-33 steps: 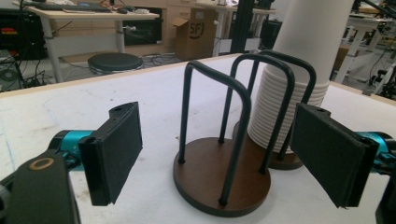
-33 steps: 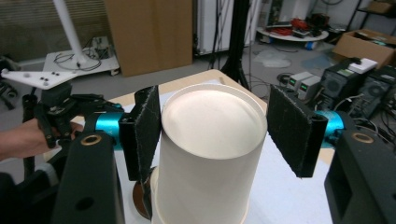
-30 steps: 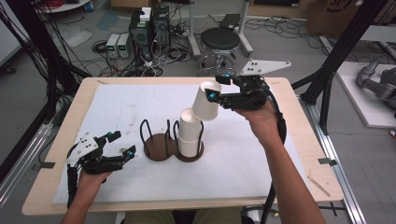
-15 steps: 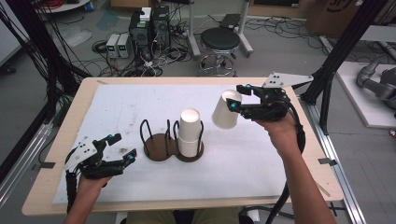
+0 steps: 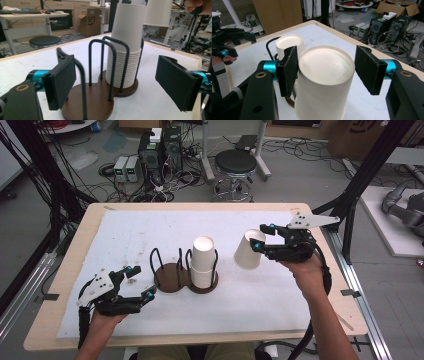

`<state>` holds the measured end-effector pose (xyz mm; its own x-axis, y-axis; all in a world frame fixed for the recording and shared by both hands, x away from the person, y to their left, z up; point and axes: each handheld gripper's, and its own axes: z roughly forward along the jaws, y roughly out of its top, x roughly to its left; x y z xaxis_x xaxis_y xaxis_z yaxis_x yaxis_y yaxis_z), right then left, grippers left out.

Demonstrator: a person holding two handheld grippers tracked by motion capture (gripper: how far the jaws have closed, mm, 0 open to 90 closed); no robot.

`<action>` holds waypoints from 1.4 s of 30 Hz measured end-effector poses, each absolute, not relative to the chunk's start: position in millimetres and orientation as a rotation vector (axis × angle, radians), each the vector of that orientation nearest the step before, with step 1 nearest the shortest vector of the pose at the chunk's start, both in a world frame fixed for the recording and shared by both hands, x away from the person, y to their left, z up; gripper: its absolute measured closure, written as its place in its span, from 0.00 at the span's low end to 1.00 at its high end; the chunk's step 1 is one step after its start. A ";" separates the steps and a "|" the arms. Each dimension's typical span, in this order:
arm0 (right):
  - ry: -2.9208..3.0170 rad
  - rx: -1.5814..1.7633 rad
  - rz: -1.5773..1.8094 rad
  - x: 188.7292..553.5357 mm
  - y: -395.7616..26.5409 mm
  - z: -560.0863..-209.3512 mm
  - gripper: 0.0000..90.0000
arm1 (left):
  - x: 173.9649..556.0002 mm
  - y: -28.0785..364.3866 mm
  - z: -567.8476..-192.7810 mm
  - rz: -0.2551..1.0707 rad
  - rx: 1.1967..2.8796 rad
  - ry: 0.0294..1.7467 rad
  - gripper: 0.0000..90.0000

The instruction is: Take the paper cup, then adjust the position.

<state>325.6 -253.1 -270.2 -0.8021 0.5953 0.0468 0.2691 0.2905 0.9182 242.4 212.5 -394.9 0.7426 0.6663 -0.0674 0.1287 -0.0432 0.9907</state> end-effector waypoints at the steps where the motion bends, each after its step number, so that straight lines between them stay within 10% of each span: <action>1: 2.259 0.782 1.515 325.8 -254.0 -270.6 0.42 | 242.4 210.0 -394.4 0.485 1.583 0.655 0.19; 42: 2.376 0.567 1.626 272.3 -236.7 -280.8 0.42 | 241.8 67.5 -374.5 0.204 1.677 0.269 0.17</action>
